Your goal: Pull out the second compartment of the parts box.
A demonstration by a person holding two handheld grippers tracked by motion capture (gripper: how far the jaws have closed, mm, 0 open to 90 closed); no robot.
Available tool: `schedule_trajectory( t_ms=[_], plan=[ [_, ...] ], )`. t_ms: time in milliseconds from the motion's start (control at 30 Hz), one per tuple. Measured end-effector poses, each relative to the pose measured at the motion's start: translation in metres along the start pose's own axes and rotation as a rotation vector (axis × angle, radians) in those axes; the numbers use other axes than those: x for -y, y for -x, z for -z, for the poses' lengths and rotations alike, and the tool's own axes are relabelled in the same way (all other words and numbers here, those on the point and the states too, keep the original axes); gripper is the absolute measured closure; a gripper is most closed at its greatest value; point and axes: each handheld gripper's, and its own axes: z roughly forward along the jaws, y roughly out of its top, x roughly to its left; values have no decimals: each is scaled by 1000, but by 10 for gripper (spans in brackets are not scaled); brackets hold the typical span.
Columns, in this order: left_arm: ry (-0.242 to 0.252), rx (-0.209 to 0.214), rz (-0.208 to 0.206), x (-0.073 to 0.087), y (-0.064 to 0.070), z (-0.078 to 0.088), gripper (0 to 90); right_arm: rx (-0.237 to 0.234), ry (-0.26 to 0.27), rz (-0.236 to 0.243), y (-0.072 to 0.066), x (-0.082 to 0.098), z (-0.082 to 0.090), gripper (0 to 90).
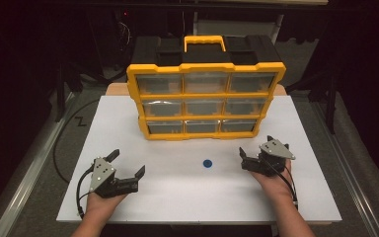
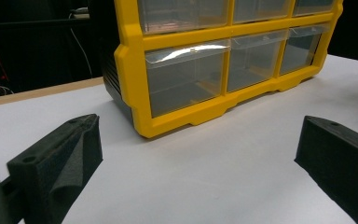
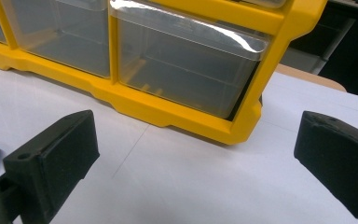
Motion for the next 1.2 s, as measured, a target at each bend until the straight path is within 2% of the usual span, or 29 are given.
schedule_trajectory(
  t_ms=[333, 467, 700, 1200],
  plan=[
    [-2, 2, -6, 0, 1, 0, 8, 14, -7, 57, -2, 0, 1, 10],
    [1, 1, -6, 0, 1, 0, 8, 28, -15, 101, -4, 1, 0, 10],
    [9, -2, -16, 0, 1, 0, 8, 65, -27, 208, -8, 3, -1, 12],
    [12, 3, -22, 0, 2, 0, 8, 101, -41, 375, -18, 5, -3, 12]
  ],
)
